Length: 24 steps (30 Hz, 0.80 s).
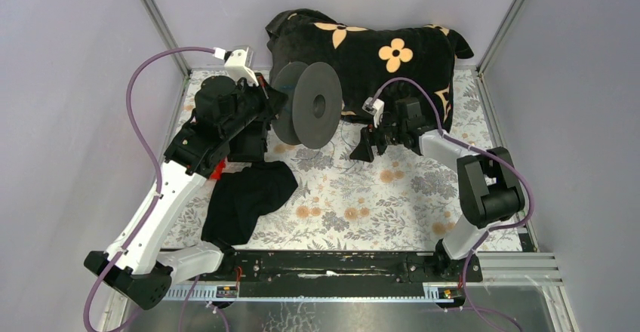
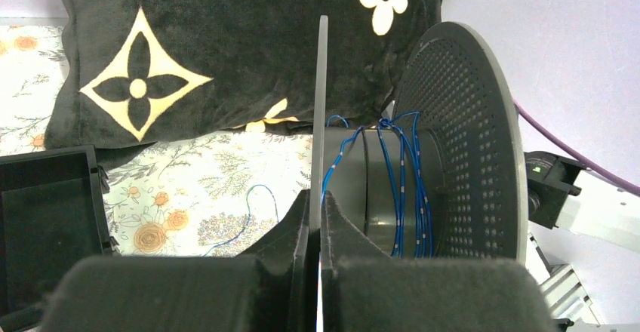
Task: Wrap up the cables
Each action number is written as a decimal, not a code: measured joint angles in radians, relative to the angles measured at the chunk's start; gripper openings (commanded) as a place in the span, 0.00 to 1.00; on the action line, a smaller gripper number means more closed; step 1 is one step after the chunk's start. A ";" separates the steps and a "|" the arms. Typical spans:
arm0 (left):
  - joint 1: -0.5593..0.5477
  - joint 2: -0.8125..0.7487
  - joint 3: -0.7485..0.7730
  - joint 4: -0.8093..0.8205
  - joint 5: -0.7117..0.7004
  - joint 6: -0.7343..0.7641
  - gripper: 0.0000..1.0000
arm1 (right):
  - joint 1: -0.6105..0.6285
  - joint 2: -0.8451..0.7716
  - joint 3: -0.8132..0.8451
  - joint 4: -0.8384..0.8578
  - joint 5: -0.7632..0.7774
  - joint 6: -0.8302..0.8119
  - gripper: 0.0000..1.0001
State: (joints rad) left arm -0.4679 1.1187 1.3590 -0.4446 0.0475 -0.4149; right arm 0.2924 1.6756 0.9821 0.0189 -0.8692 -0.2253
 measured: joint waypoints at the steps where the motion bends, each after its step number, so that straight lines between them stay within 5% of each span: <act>1: 0.002 0.000 0.000 0.000 0.002 0.000 0.00 | 0.000 0.010 0.003 0.000 -0.001 -0.011 0.80; 7: 0.011 0.000 0.000 0.000 0.010 -0.002 0.00 | 0.000 0.050 0.012 0.001 -0.007 -0.076 0.72; 17: 0.013 0.013 0.000 0.000 0.016 -0.011 0.00 | 0.000 0.081 0.030 -0.035 -0.022 -0.121 0.18; 24: 0.018 0.032 0.000 0.000 -0.070 -0.022 0.00 | 0.011 0.064 0.036 -0.144 -0.031 -0.138 0.00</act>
State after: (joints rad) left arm -0.4503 1.1511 1.3594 -0.4446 -0.0223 -0.4370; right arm 0.3035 1.7393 1.0180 -0.1253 -0.9005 -0.3630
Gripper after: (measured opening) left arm 0.062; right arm 0.059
